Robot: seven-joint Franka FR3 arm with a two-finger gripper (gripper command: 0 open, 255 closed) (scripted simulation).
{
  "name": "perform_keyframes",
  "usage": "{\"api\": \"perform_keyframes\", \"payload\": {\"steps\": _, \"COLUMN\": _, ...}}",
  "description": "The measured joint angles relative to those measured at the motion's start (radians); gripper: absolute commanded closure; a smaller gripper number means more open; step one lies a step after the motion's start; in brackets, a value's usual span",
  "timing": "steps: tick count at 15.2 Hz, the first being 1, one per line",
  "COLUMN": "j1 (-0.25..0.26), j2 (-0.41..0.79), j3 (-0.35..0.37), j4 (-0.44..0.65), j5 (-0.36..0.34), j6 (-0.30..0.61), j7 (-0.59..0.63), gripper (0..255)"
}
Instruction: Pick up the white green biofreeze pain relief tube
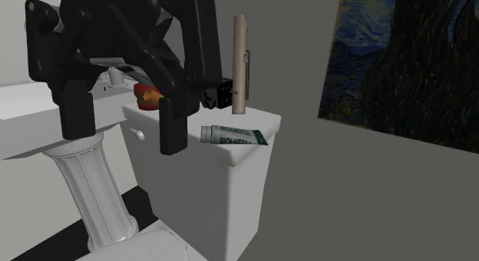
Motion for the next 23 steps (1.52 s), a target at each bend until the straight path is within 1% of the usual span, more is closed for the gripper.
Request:
{"api": "perform_keyframes", "payload": {"steps": 3, "j1": -0.023, "j2": 0.092, "j3": 0.005, "j4": 0.060, "j5": 0.024, "j6": 0.038, "j7": 0.103, "gripper": 0}}
{"api": "perform_keyframes", "payload": {"steps": 6, "j1": -0.043, "j2": 0.212, "j3": 0.007, "j4": 0.136, "j5": 0.044, "j6": 0.093, "j7": 0.205, "gripper": 0}}
{"api": "perform_keyframes", "payload": {"steps": 13, "j1": -0.089, "j2": 0.448, "j3": -0.025, "j4": 0.326, "j5": 0.079, "j6": 0.164, "j7": 0.409, "gripper": 0}}
{"api": "perform_keyframes", "payload": {"steps": 17, "j1": -0.112, "j2": 0.575, "j3": -0.053, "j4": 0.449, "j5": 0.102, "j6": 0.186, "j7": 0.519, "gripper": 0}}
{"api": "perform_keyframes", "payload": {"steps": 22, "j1": -0.145, "j2": 0.707, "j3": -0.093, "j4": 0.570, "j5": 0.137, "j6": 0.218, "j7": 0.638, "gripper": 0}}
{"api": "perform_keyframes", "payload": {"steps": 23, "j1": -0.147, "j2": 0.723, "j3": -0.096, "j4": 0.579, "j5": 0.141, "j6": 0.227, "j7": 0.649, "gripper": 0}}
